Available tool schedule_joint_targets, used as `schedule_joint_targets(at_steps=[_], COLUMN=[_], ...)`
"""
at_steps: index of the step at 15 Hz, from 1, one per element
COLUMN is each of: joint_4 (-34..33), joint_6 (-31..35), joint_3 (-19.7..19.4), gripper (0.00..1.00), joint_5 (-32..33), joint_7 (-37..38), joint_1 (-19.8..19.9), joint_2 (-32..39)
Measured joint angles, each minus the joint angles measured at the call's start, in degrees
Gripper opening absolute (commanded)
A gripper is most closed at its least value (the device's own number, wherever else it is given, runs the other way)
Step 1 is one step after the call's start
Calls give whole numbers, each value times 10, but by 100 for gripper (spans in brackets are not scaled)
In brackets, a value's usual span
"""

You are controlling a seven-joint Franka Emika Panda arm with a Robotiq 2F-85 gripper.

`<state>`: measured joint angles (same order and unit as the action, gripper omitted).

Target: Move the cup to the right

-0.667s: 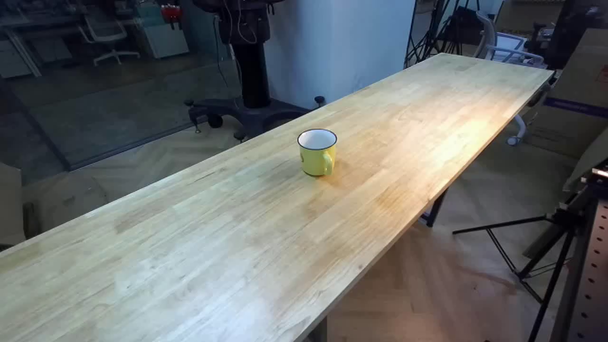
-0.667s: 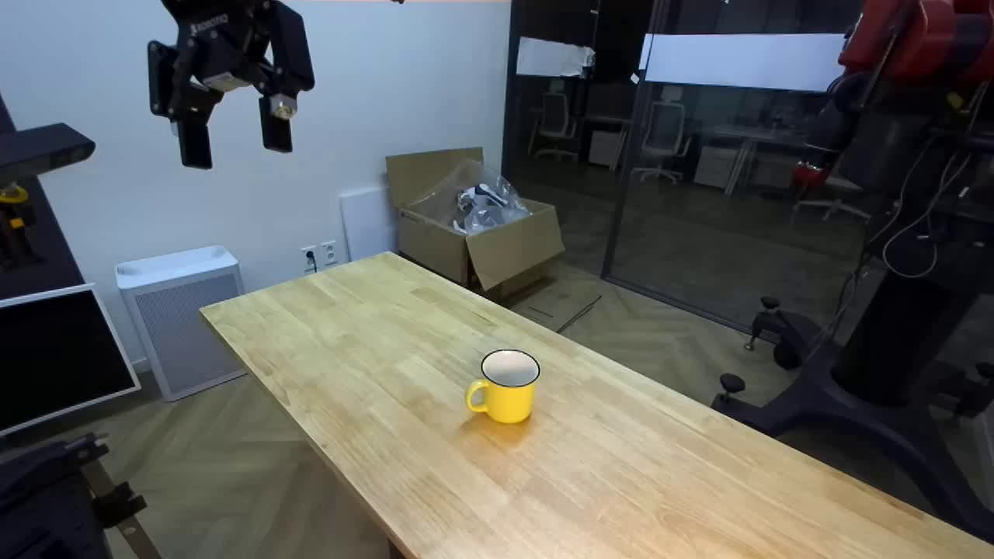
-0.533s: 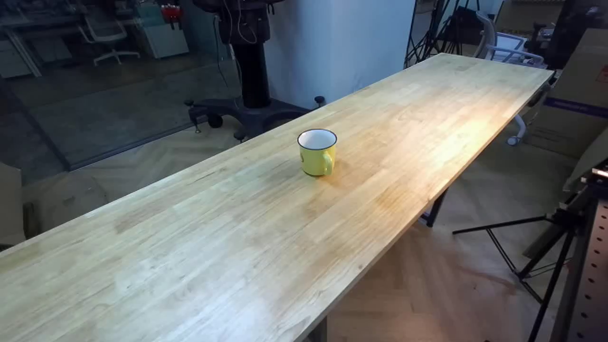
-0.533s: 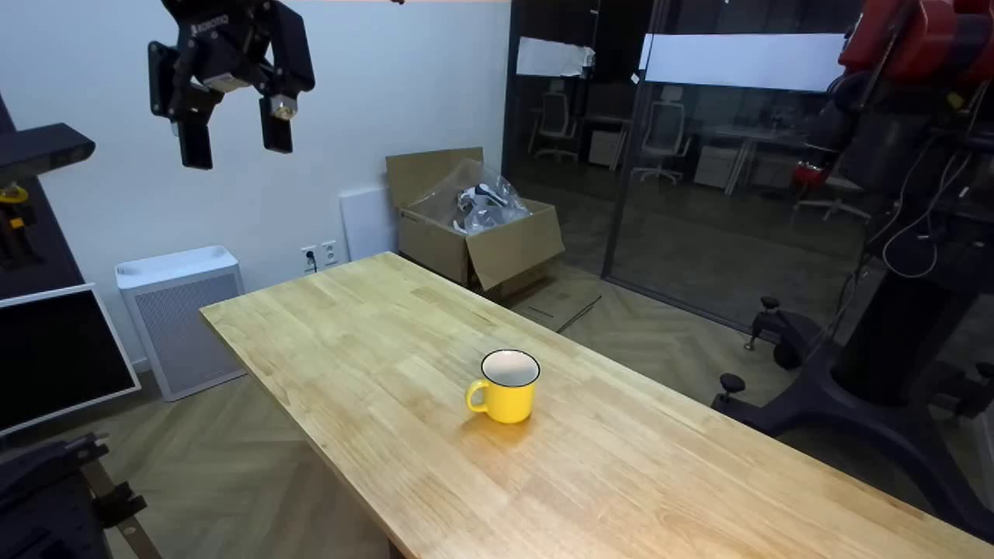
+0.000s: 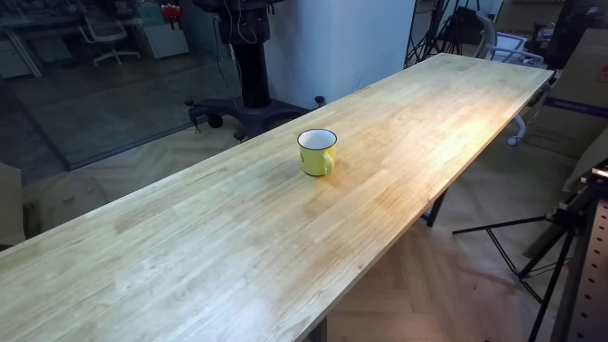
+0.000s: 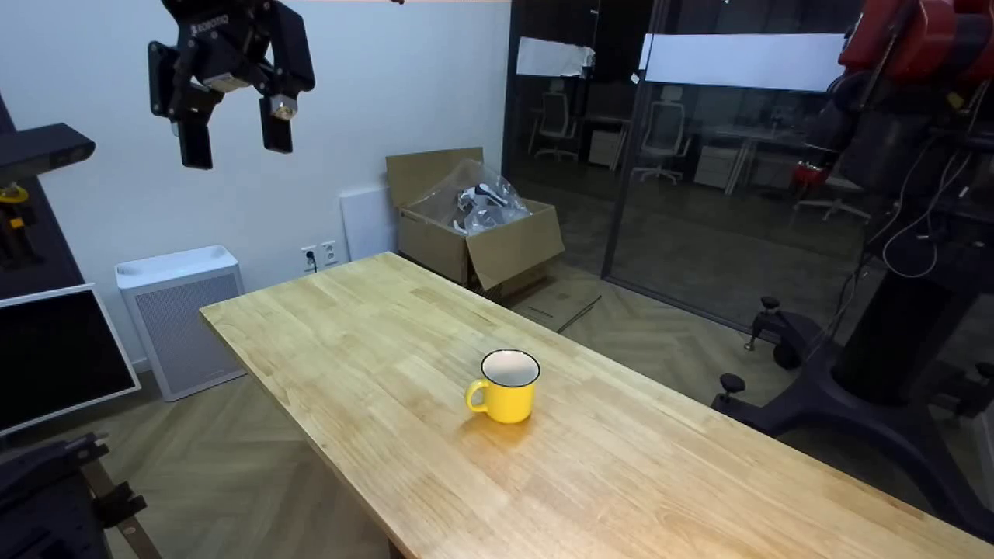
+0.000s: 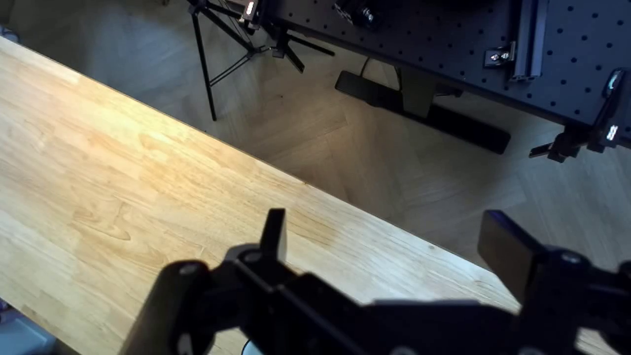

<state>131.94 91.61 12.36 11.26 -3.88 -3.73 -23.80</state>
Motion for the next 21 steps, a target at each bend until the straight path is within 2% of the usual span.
schedule_joint_targets(at_steps=[10,19,21], joint_4=[0,0,2], joint_6=[-13,-14,9], joint_3=[-1,-1,-2], gripper=[100,100,100], joint_5=[14,16,23], joint_7=[4,4,20], joint_1=[-20,-20,-21], joint_2=[1,1,1])
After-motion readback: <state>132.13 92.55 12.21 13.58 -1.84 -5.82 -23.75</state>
